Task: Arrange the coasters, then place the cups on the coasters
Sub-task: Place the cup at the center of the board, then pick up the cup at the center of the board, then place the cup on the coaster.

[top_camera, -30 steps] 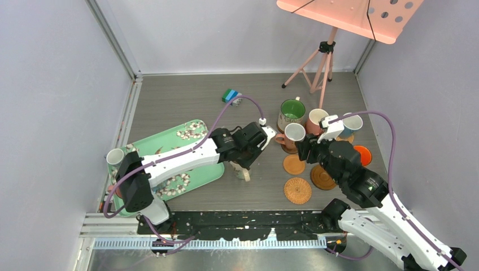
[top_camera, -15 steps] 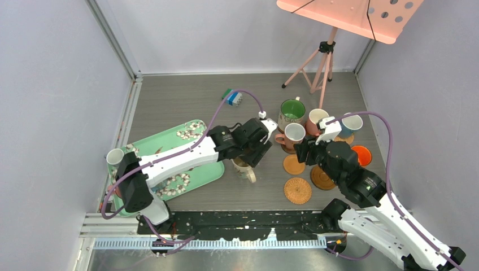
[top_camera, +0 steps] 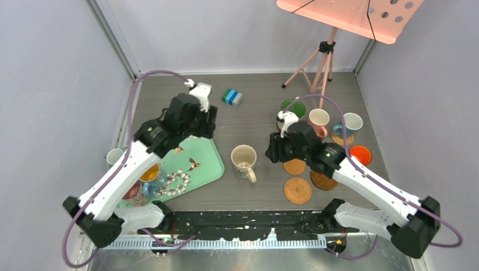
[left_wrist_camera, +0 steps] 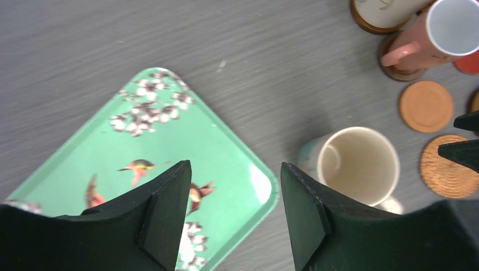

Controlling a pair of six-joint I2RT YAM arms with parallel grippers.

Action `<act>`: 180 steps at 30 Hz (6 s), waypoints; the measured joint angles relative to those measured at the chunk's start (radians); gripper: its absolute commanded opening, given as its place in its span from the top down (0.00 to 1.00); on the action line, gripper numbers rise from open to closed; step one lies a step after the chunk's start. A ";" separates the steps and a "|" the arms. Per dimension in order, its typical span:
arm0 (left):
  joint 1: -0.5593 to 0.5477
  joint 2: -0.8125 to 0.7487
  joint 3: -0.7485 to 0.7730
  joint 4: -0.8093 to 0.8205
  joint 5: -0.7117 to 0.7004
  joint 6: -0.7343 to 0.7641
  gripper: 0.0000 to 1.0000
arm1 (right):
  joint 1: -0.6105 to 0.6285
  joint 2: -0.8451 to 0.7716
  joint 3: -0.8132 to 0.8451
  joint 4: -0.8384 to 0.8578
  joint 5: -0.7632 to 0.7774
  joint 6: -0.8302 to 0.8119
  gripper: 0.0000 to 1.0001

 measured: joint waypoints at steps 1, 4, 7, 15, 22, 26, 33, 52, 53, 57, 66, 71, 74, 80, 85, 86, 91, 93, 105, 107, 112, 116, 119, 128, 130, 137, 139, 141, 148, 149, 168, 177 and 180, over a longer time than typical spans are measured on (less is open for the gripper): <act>0.000 -0.047 -0.030 -0.005 -0.018 0.022 0.35 | 0.009 0.029 0.016 0.006 -0.012 0.002 0.44; -0.001 -0.161 -0.140 -0.009 -0.080 0.070 0.33 | 0.032 0.109 0.075 0.023 -0.040 0.004 0.42; -0.001 -0.237 -0.259 -0.007 -0.146 0.105 0.33 | 0.045 0.193 0.150 0.025 -0.056 -0.004 0.40; -0.001 -0.242 -0.302 -0.024 -0.226 0.155 0.32 | 0.052 0.406 0.265 0.005 -0.100 -0.056 0.40; -0.001 -0.273 -0.302 -0.019 -0.235 0.160 0.31 | 0.052 0.462 0.287 -0.038 -0.084 -0.083 0.61; -0.001 -0.304 -0.302 -0.018 -0.241 0.160 0.30 | 0.052 0.463 0.288 -0.043 -0.063 -0.087 0.65; -0.001 -0.311 -0.302 -0.018 -0.242 0.160 0.30 | 0.052 0.463 0.288 -0.045 -0.044 -0.087 0.78; -0.001 -0.289 -0.302 -0.018 -0.255 0.174 0.28 | 0.053 0.457 0.284 -0.053 -0.015 -0.078 0.95; -0.001 -0.291 -0.302 -0.018 -0.258 0.175 0.28 | 0.053 0.454 0.283 -0.057 -0.012 -0.077 0.95; -0.001 -0.303 -0.302 -0.018 -0.268 0.175 0.27 | 0.053 0.433 0.279 -0.087 0.016 -0.074 0.95; -0.001 -0.308 -0.302 -0.018 -0.275 0.177 0.27 | 0.052 0.251 0.279 -0.240 0.180 -0.044 0.95; -0.001 -0.308 -0.302 -0.018 -0.274 0.177 0.27 | -0.001 0.092 0.272 -0.312 0.258 -0.025 0.95; -0.001 -0.308 -0.302 -0.018 -0.274 0.177 0.27 | -0.083 0.010 0.232 -0.329 0.264 -0.018 0.95; -0.001 -0.309 -0.302 -0.018 -0.274 0.177 0.26 | -0.240 -0.037 0.148 -0.373 0.264 -0.021 0.95; -0.001 -0.309 -0.302 -0.018 -0.274 0.177 0.26 | -0.296 -0.056 0.080 -0.389 0.250 -0.023 0.95; -0.001 -0.310 -0.302 -0.018 -0.274 0.177 0.26 | -0.305 -0.063 0.070 -0.391 0.246 -0.023 0.95; -0.001 -0.312 -0.302 -0.018 -0.274 0.177 0.26 | -0.346 -0.108 0.026 -0.386 0.241 -0.022 0.95; -0.001 -0.312 -0.302 -0.018 -0.274 0.177 0.26 | -0.362 -0.123 0.011 -0.375 0.240 -0.022 0.95; -0.001 -0.312 -0.302 -0.018 -0.274 0.177 0.26 | -0.400 -0.138 -0.018 -0.334 0.203 -0.020 0.95; -0.001 -0.312 -0.302 -0.018 -0.275 0.177 0.26 | -0.402 -0.137 -0.018 -0.330 0.195 -0.018 0.95; -0.001 -0.312 -0.302 -0.018 -0.275 0.177 0.26 | -0.405 -0.116 -0.018 -0.321 0.180 -0.012 0.95; -0.001 -0.312 -0.302 -0.018 -0.275 0.177 0.26 | -0.406 -0.103 -0.018 -0.320 0.173 -0.006 0.95; -0.001 -0.312 -0.302 -0.018 -0.275 0.177 0.26 | -0.409 -0.103 -0.018 -0.319 0.174 -0.004 0.95; -0.001 -0.312 -0.302 -0.018 -0.275 0.177 0.26 | -0.417 -0.087 -0.018 -0.319 0.185 -0.003 0.95; -0.001 -0.312 -0.302 -0.018 -0.275 0.177 0.26 | -0.420 -0.083 -0.018 -0.319 0.186 -0.003 0.95; -0.001 -0.312 -0.302 -0.018 -0.275 0.177 0.26 | -0.426 -0.075 -0.018 -0.319 0.187 -0.003 0.91; -0.001 -0.312 -0.302 -0.018 -0.275 0.177 0.26 | -0.428 -0.072 -0.018 -0.319 0.185 -0.002 0.89; -0.001 -0.312 -0.302 -0.018 -0.275 0.177 0.26 | -0.431 -0.072 -0.018 -0.319 0.183 0.000 0.88; -0.001 -0.312 -0.302 -0.018 -0.275 0.177 0.26 | -0.435 -0.072 -0.018 -0.319 0.176 0.002 0.88; -0.001 -0.312 -0.302 -0.018 -0.275 0.177 0.26 | -0.436 -0.072 -0.018 -0.318 0.174 0.002 0.88; -0.001 -0.312 -0.302 -0.018 -0.275 0.177 0.26 | -0.443 -0.059 -0.008 -0.295 0.158 0.010 0.65; -0.001 -0.312 -0.302 -0.018 -0.286 0.177 0.21 | -0.443 -0.060 0.094 -0.298 0.170 0.010 0.58; -0.001 -0.309 -0.302 -0.018 -0.310 0.172 0.13 | -0.443 -0.060 0.132 -0.304 0.161 0.007 0.57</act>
